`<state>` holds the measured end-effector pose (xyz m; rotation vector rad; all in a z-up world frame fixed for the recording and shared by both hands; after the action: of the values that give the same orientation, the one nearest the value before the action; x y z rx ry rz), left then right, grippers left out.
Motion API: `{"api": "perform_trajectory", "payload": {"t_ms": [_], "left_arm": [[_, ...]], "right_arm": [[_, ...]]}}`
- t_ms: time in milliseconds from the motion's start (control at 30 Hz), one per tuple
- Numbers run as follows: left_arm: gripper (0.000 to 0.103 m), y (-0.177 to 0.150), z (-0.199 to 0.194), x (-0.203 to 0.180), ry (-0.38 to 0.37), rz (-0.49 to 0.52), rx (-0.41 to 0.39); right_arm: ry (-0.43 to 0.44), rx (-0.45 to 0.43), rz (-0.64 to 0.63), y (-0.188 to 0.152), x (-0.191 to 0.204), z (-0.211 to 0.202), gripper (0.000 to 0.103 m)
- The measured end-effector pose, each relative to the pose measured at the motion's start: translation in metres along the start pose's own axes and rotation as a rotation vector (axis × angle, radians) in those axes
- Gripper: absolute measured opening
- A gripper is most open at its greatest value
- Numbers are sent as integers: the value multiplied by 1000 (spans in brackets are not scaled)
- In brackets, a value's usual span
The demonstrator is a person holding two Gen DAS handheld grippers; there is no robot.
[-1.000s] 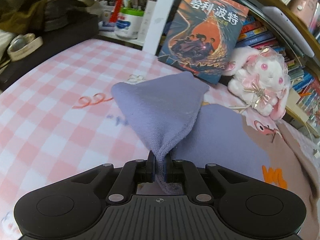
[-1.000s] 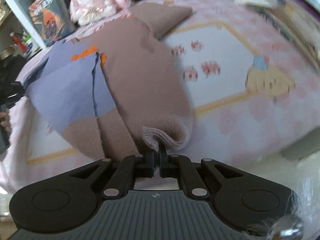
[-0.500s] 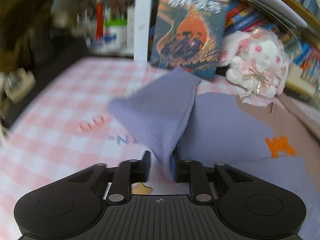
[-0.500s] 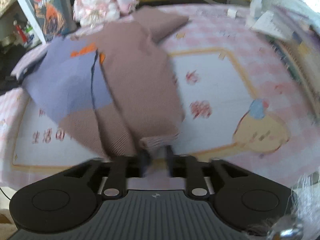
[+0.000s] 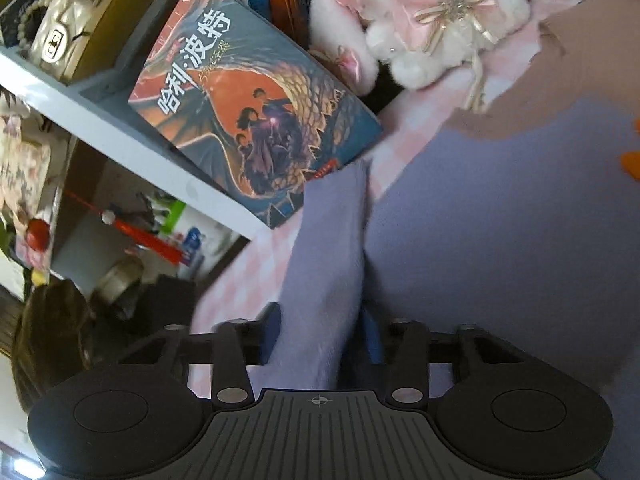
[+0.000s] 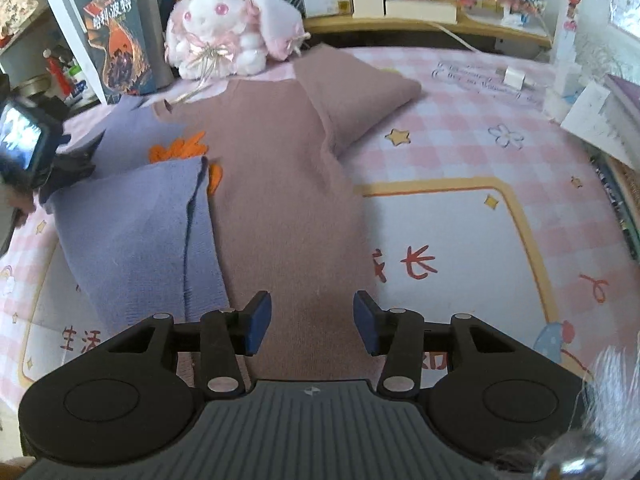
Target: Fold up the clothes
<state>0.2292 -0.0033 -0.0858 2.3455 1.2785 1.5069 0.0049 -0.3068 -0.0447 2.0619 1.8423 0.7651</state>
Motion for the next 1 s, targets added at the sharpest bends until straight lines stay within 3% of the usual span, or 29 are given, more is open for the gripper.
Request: {"api": "perform_trajectory", "payload": {"t_ms": [33, 133, 200, 267, 333, 400, 433, 500, 667, 833, 867, 900, 967, 1000], "left_arm": [[7, 0, -3, 12, -1, -85, -20], [7, -39, -25, 90, -20, -739, -66], [8, -105, -28, 130, -41, -1239, -29], [8, -170, -15, 139, -132, -1614, 97], [14, -201, -5, 136, -219, -1692, 192], [22, -210, -11, 138, -237, -1623, 222], [33, -210, -17, 141, -231, -1581, 218], [46, -206, -30, 142, -228, -1464, 206], [45, -180, -74, 124, -202, -1131, 189], [47, -114, -120, 69, -360, -782, 16], [47, -101, -127, 58, -379, -724, -11], [47, -93, -133, 51, -392, -688, -30], [47, -82, -139, 44, -421, -647, -62], [47, -80, -141, 41, -433, -633, -75]], "right_arm": [[2, 12, -5, 0, -1, 2, 43], [-1, 43, -14, -3, -4, 8, 39], [-2, 48, -9, -1, -8, 10, 37], [-2, 43, -8, 4, -12, 10, 37], [-13, 18, -32, 16, -13, 10, 37], [-37, -17, -79, 32, -11, 15, 38], [-51, -39, -113, 43, -6, 19, 38], [-76, -86, -185, 66, 6, 29, 42], [-162, -166, -379, 116, 49, 78, 43], [-324, -145, -553, 138, 70, 134, 41], [-346, -143, -553, 141, 67, 141, 29], [-357, -151, -525, 145, 61, 142, 6], [-342, -210, -360, 155, 37, 126, 6], [-321, -259, -204, 157, 16, 108, 6]]}}
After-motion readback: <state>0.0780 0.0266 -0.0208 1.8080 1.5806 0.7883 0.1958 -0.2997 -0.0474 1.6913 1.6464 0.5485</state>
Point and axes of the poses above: each gripper's, at about its wrist camera, not at the fingertips, and z roughly the way its jaws point, x to its left, y to its top, the point moved 3 cm from there along z, roughly the way its jaws point, and after that the axes turned 4 degrees about z, right-handed, at the moved point
